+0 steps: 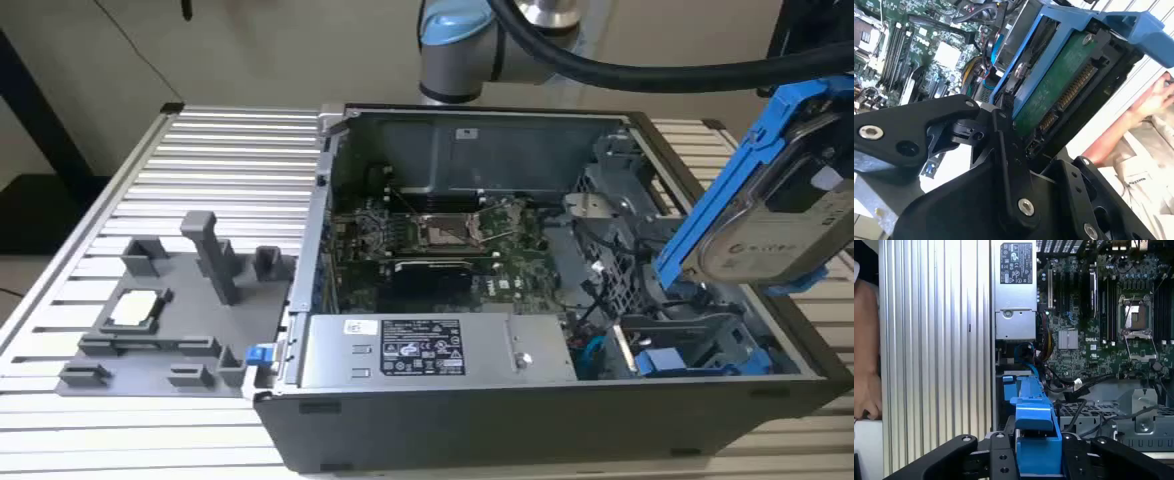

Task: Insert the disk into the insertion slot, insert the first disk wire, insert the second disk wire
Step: 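Insert the disk into the insertion slot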

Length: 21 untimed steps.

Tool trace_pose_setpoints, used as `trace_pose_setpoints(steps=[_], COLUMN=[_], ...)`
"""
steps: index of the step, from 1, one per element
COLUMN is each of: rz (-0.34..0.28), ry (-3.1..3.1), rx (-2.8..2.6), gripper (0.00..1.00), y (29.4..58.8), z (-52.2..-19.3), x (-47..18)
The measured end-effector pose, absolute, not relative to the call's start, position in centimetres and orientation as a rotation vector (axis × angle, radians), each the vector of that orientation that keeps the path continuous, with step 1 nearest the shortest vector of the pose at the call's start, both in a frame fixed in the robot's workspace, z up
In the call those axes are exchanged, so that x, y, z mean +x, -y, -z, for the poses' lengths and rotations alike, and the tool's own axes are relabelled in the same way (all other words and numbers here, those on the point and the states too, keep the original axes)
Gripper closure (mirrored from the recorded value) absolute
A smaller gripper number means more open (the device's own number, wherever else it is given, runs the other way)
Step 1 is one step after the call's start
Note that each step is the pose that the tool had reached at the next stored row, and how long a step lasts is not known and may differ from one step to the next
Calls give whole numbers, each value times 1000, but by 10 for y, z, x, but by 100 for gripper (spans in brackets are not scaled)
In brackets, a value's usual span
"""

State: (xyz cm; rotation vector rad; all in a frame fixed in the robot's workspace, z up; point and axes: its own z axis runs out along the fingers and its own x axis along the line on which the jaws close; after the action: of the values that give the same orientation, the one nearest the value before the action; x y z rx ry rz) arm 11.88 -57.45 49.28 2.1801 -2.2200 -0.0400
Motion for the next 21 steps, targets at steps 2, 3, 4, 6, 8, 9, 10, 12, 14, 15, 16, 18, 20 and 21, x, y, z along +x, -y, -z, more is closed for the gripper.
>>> trace_pose_setpoints(steps=[2, 3, 4, 6, 8, 9, 10, 12, 14, 15, 16, 18, 20, 21], rz=[40, 40, 40, 40, 40, 40, 40, 40, 40, 40, 40, 40, 40, 40], ry=[2220, 2220, 2220, 2220, 2220, 2220, 2220, 2220, 2220, 2220, 2220, 2220, 2220, 2220], rx=[2180, 2180, 2180, 2180, 2180, 2180, 2180, 2180, 2180, 2180, 2180, 2180, 2180, 2180], gripper=[67, 67, 67, 67, 67, 67, 67, 67, 67, 67, 67, 67, 67, 67], y=[575, 575, 575, 575, 575, 575, 575, 575, 575, 575, 575, 575, 575, 575], z=[-493, -493, -493, -493, -493, -492, -492, -491, -489, -488, -487, -484, -481, -479], x=[119, 119, 119, 119, 119, 119, 119, 119, 119, 119, 119, 119, 119, 119])
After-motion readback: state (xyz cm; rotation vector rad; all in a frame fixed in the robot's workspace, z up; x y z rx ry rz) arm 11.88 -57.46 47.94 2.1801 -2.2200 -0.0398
